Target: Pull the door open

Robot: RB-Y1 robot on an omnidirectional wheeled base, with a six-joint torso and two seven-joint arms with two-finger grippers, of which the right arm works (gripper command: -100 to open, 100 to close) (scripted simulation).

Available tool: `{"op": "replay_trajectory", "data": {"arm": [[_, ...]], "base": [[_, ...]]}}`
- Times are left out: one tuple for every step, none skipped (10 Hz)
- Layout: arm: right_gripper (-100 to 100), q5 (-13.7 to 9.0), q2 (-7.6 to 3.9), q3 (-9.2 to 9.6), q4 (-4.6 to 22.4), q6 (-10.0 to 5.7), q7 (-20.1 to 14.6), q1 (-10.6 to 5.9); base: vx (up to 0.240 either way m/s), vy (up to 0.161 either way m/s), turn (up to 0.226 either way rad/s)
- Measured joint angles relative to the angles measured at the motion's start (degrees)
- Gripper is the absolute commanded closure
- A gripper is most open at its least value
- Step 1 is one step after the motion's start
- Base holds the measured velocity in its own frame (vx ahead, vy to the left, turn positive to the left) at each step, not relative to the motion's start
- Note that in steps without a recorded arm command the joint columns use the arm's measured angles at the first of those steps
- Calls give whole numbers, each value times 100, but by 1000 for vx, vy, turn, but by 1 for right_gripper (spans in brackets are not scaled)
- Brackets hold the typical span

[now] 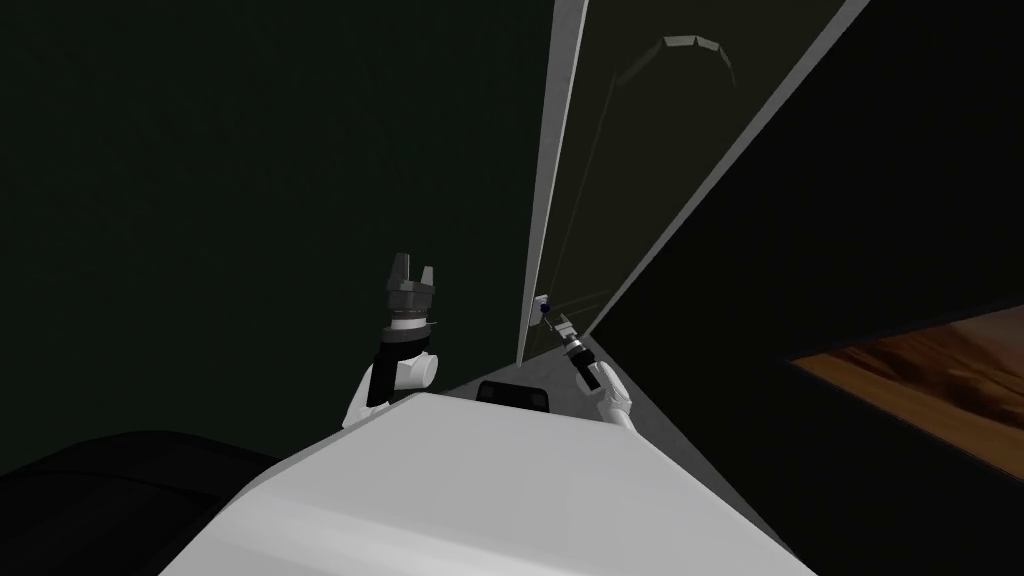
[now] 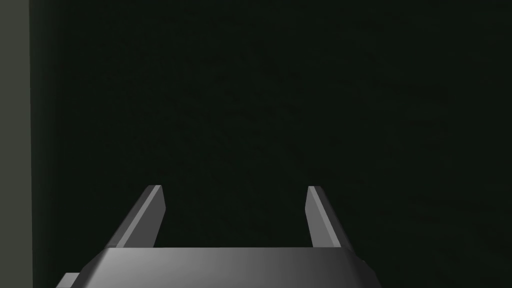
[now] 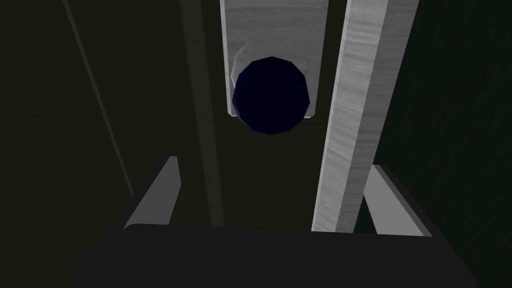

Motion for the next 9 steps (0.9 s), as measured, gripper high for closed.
{"op": "replay_trajectory", "data": {"arm": [[-100,14,95,1,88,61,79,-84],[-100,36,177,18,139,149,130,-164],[-100,43,231,16,182,197,172,-208],[100,43,235,16,187,204,181,-213],[100,43,234,20,183,198,176,-210],[100,44,235,26,182,189,172,-210],[100,43,233,22,180,189,171,-211],[100,43,234,22,180,190,171,-211],[100,43,234,22,180,191,171,-210]], "base": [[223,-6,152],[191,11,156],[41,-9,47],[-33,-11,-23],[-27,7,-12],[-4,7,-11],[0,0,0],[0,0,0],[0,0,0]]}}
